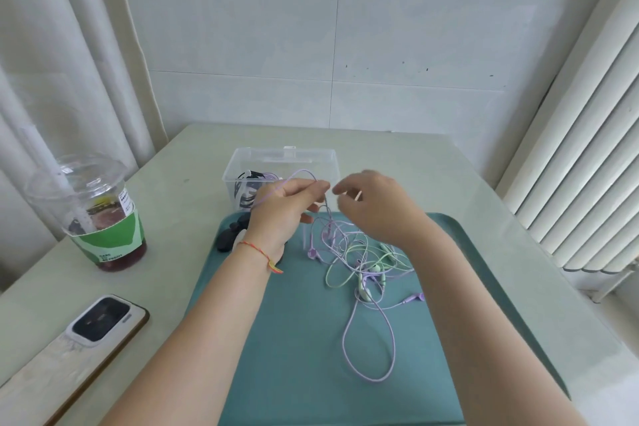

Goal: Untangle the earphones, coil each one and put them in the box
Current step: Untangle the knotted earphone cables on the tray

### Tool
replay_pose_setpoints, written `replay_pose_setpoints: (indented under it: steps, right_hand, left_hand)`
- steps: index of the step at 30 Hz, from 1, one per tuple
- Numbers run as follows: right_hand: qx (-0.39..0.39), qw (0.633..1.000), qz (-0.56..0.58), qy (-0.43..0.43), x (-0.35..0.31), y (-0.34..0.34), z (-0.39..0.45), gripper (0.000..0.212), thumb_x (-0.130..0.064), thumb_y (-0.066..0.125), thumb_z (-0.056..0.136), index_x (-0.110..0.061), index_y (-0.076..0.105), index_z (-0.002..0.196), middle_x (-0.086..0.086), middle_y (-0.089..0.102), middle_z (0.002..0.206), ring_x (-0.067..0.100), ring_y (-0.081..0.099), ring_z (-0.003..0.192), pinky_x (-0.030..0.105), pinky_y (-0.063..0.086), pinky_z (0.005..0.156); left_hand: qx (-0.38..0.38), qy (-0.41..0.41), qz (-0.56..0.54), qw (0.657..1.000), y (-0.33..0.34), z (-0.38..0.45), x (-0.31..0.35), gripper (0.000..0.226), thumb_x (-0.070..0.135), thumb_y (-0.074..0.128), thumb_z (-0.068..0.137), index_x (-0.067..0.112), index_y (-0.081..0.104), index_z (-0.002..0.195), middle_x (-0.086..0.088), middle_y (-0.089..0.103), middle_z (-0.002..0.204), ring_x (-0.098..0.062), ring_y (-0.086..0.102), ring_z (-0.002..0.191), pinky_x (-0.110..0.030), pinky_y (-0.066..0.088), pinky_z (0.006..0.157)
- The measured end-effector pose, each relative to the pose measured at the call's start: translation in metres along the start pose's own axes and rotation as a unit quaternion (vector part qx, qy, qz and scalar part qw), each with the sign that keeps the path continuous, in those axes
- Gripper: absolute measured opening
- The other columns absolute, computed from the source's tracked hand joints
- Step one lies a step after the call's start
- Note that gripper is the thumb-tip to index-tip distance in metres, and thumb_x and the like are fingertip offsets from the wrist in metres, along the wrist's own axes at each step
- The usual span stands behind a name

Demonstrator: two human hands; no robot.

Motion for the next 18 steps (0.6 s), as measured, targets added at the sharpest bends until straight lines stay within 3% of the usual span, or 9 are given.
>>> replay_pose_setpoints:
  steps: [2, 4, 8, 13, 16, 18]
  right_hand:
    - [-0.044, 0.999, 0.014, 0.001, -0.001, 0.015, -0.002, 0.020, -0.027, 0.057, 0.091, -0.014, 0.072, 0.091, 0.002, 0.068, 0.087, 0.017, 0.056, 0.075, 0.025, 0.041, 0.063]
    - [-0.047, 0.999, 0.015, 0.016, 0.005, 0.020, -0.001, 0.019, -0.025, 0.061, 0.088, -0.011, 0.073, 0.084, 0.004, 0.069, 0.081, 0.020, 0.058, 0.073, 0.030, 0.045, 0.064]
    - [-0.062, 0.994, -0.086, 0.039, 0.026, 0.020, 0.001, 0.015, -0.016, 0.059, 0.085, -0.013, 0.073, 0.084, 0.001, 0.068, 0.084, 0.021, 0.061, 0.079, 0.029, 0.048, 0.067]
    - [-0.128, 0.973, -0.172, 0.082, 0.051, 0.020, -0.004, 0.009, -0.018, 0.061, 0.084, -0.023, 0.067, 0.079, -0.001, 0.066, 0.092, 0.021, 0.062, 0.086, 0.027, 0.047, 0.068]
    - [-0.081, 0.992, -0.081, 0.058, 0.041, 0.001, -0.002, 0.019, -0.030, 0.063, 0.088, -0.015, 0.072, 0.079, -0.003, 0.057, 0.064, 0.011, 0.051, 0.058, 0.023, 0.036, 0.052]
    - [-0.020, 0.998, 0.023, 0.046, 0.033, -0.014, 0.000, 0.025, -0.034, 0.063, 0.090, -0.016, 0.073, 0.077, -0.006, 0.044, 0.049, 0.006, 0.036, 0.043, 0.019, 0.029, 0.045]
  left_hand:
    - [-0.020, 0.006, -0.021, 1.000, 0.004, -0.003, 0.004, 0.010, 0.022, 0.073, 0.084, 0.013, 0.075, 0.080, -0.002, 0.070, 0.073, -0.012, 0.062, 0.064, -0.022, 0.049, 0.059]
    - [0.001, 0.016, -0.066, 0.998, -0.001, -0.005, 0.009, 0.009, 0.019, 0.072, 0.086, 0.012, 0.074, 0.082, -0.003, 0.070, 0.073, -0.015, 0.062, 0.063, -0.022, 0.050, 0.059]
    - [0.102, 0.022, -0.197, 0.975, -0.027, -0.002, 0.011, 0.009, 0.014, 0.066, 0.091, 0.006, 0.069, 0.088, -0.003, 0.067, 0.068, -0.014, 0.061, 0.056, -0.021, 0.051, 0.055]
    - [0.126, -0.007, -0.214, 0.969, -0.037, 0.001, 0.000, 0.014, 0.013, 0.056, 0.097, 0.006, 0.060, 0.085, -0.003, 0.068, 0.066, -0.015, 0.063, 0.053, -0.022, 0.053, 0.054]
    - [0.087, -0.067, -0.166, 0.980, -0.028, 0.001, -0.007, 0.019, 0.018, 0.051, 0.100, 0.005, 0.061, 0.089, -0.012, 0.069, 0.078, -0.016, 0.066, 0.055, -0.023, 0.055, 0.055]
    - [0.011, -0.121, -0.121, 0.985, -0.012, -0.002, -0.010, 0.028, 0.028, 0.047, 0.101, 0.007, 0.064, 0.093, -0.012, 0.071, 0.088, -0.017, 0.069, 0.064, -0.026, 0.055, 0.062]
Point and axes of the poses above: each hand's wrist, its own z-axis towards the middle knuckle, its own y-axis out of the palm, x = y × z, the point moved 8 cm from there along z, towards the middle knuckle
